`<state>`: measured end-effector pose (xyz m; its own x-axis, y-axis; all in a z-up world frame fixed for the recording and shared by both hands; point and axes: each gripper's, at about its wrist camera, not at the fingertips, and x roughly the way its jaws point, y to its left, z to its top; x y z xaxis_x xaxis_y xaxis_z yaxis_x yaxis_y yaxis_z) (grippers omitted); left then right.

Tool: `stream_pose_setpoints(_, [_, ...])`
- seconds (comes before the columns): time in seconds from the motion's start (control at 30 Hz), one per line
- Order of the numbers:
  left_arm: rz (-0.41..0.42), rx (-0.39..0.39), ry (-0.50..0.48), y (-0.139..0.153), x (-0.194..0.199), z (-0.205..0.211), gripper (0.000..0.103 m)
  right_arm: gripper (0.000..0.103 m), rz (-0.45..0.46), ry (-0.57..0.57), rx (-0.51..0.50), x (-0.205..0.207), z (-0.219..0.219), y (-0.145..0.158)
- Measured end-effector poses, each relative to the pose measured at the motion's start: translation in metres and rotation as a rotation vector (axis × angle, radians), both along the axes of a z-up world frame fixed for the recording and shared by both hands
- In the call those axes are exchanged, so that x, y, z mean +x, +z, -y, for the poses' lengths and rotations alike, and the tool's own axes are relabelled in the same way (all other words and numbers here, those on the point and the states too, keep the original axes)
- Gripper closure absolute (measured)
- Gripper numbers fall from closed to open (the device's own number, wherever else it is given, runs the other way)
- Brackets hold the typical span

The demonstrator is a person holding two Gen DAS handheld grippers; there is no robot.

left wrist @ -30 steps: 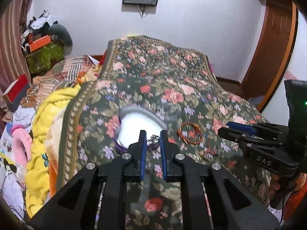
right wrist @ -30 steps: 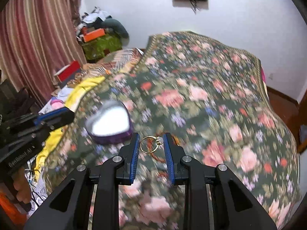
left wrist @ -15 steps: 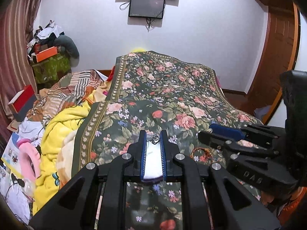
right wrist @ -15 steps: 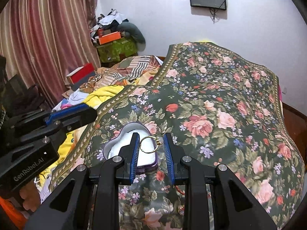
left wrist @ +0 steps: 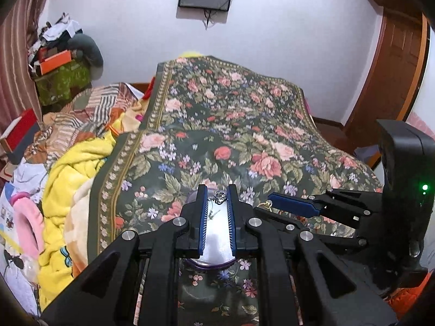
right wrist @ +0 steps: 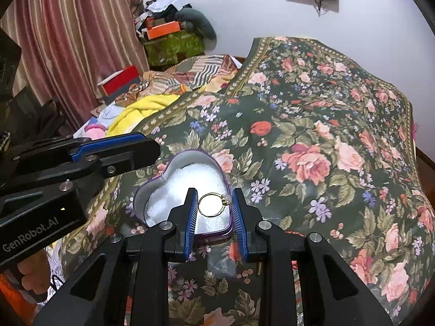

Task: Organize jewelry
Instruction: 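Carry both rings over the heart tin and open both tools to drop them, then move both tools back from the tin toward the remaining jewelry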

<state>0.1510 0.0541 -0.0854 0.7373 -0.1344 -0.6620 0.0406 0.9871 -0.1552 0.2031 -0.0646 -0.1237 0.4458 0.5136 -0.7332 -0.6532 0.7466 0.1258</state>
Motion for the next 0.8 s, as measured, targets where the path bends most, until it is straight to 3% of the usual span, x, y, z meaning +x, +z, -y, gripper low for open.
stream_pose_setpoints(0.3, [-0.063,-0.027,-0.014,-0.019,0.004,-0.003,0.091,0.080,-0.013,0.026,-0.024,0.002,-0.005,-0.011])
stream_pose_setpoints(0.63, [-0.066,-0.033,-0.012,-0.017,0.001,-0.006,0.091,0.079,0.017,0.038,-0.056,0.000,-0.011,-0.012])
stream_pose_setpoints(0.73, [-0.060,-0.026,-0.001,-0.013,-0.001,-0.007,0.090,0.069,0.023,0.036,-0.068,-0.001,-0.012,-0.013])
stream_pose_setpoints(0.8, [-0.057,-0.019,0.014,-0.011,-0.002,-0.010,0.079,0.065,0.035,0.028,-0.072,-0.002,-0.012,-0.012])
